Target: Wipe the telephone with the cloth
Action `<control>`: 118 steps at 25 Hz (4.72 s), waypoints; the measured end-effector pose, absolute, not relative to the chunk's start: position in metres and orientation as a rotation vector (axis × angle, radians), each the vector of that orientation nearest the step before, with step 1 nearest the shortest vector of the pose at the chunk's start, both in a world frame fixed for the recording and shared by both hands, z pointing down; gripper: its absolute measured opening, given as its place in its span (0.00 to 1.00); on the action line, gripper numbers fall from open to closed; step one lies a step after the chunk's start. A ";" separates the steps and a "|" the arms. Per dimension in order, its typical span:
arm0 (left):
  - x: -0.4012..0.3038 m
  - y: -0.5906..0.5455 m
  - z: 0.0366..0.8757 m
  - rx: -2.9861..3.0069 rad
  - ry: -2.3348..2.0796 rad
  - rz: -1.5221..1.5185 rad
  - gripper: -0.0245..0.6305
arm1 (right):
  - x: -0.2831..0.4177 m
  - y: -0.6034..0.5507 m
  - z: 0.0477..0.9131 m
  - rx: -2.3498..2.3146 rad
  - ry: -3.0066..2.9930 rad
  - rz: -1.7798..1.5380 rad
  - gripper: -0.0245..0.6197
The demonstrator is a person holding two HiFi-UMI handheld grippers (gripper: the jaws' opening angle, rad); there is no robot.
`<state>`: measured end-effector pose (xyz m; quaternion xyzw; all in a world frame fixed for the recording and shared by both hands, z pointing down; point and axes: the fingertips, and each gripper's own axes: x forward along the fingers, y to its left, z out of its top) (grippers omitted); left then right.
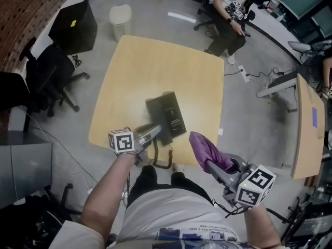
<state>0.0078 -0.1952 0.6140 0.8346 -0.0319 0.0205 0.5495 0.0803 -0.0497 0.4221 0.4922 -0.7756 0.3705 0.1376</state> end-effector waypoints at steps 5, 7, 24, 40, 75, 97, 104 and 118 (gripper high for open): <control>0.007 -0.202 0.622 1.957 -0.077 0.056 0.16 | 0.072 -0.050 0.424 1.422 -2.236 1.094 0.17; 0.007 -0.202 0.625 1.951 -0.078 0.066 0.16 | 0.070 -0.049 0.424 1.425 -2.231 1.100 0.17; 0.010 -0.206 0.635 1.907 -0.128 0.118 0.16 | 0.071 -0.041 0.422 1.445 -2.242 1.115 0.17; 0.000 -0.215 0.640 1.939 -0.296 0.225 0.31 | 0.085 -0.040 0.421 1.403 -2.322 1.059 0.17; -0.048 -0.006 0.438 2.411 -0.700 0.423 0.05 | 0.087 -0.021 0.432 0.956 -2.565 0.685 0.17; -0.118 0.164 0.404 2.566 -0.398 0.234 0.05 | -0.019 0.165 0.398 1.114 -2.492 0.601 0.17; -0.116 0.201 0.391 2.550 -0.485 0.193 0.05 | -0.015 0.204 0.383 1.073 -2.540 0.524 0.17; -0.041 0.290 0.385 2.544 -0.547 0.192 0.05 | 0.050 0.312 0.386 1.039 -2.565 0.457 0.17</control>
